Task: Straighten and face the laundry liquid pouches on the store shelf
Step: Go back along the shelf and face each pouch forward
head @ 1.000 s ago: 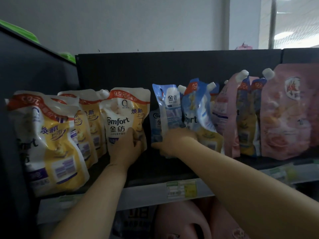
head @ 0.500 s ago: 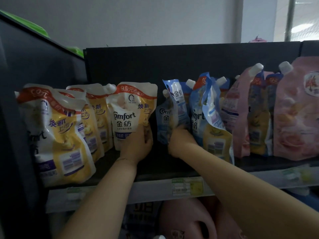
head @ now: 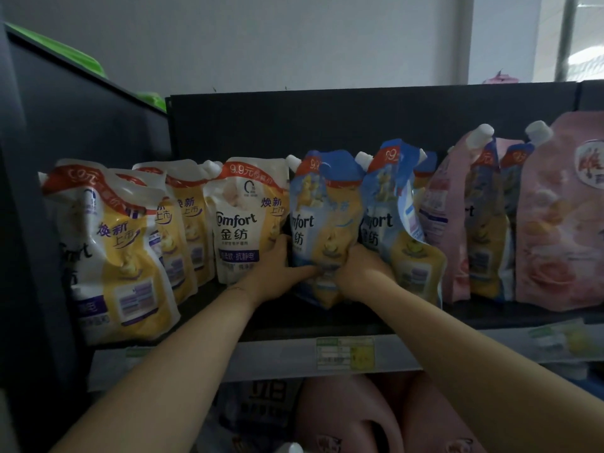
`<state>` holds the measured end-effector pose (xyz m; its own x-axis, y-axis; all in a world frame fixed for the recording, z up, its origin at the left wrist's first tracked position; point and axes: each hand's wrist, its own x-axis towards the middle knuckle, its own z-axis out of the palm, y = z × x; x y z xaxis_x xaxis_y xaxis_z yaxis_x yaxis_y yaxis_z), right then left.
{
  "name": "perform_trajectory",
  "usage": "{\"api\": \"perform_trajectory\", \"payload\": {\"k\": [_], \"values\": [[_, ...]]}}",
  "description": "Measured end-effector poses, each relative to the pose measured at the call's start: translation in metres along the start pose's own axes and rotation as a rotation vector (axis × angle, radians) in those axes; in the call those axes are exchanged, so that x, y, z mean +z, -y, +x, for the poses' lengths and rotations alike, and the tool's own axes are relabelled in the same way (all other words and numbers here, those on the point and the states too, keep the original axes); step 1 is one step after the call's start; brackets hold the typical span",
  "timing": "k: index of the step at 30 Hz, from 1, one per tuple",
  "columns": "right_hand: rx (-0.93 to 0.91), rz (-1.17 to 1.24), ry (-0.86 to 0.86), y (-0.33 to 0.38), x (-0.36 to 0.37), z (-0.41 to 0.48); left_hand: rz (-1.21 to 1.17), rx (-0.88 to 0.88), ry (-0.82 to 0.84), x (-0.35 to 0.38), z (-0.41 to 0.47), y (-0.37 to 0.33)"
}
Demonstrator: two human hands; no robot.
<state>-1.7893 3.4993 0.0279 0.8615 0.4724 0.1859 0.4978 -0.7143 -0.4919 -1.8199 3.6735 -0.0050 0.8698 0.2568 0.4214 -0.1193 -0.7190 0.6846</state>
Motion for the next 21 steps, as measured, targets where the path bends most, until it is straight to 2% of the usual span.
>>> {"api": "perform_trajectory", "payload": {"k": [3, 5, 10, 14, 18, 21], "values": [[0.014, 0.029, 0.014, -0.002, -0.003, 0.005, -0.213, -0.070, 0.015, 0.003, 0.003, -0.002], [0.010, 0.036, 0.010, -0.002, -0.004, 0.010, -0.264, -0.131, 0.004, 0.006, 0.005, -0.001], [0.018, -0.177, -0.119, -0.012, -0.005, 0.015, -0.117, -0.225, -0.095, 0.013, 0.016, -0.014], [0.004, -0.219, -0.147, -0.018, -0.005, 0.013, -0.009, -0.297, -0.134, 0.030, 0.019, -0.028], [-0.007, -0.279, -0.099, -0.018, -0.010, 0.008, 0.096, -0.377, -0.300, 0.058, 0.023, -0.044], [-0.005, -0.188, 0.003, -0.015, -0.008, 0.005, 0.086, -0.411, -0.237, 0.064, 0.029, -0.052]]}}
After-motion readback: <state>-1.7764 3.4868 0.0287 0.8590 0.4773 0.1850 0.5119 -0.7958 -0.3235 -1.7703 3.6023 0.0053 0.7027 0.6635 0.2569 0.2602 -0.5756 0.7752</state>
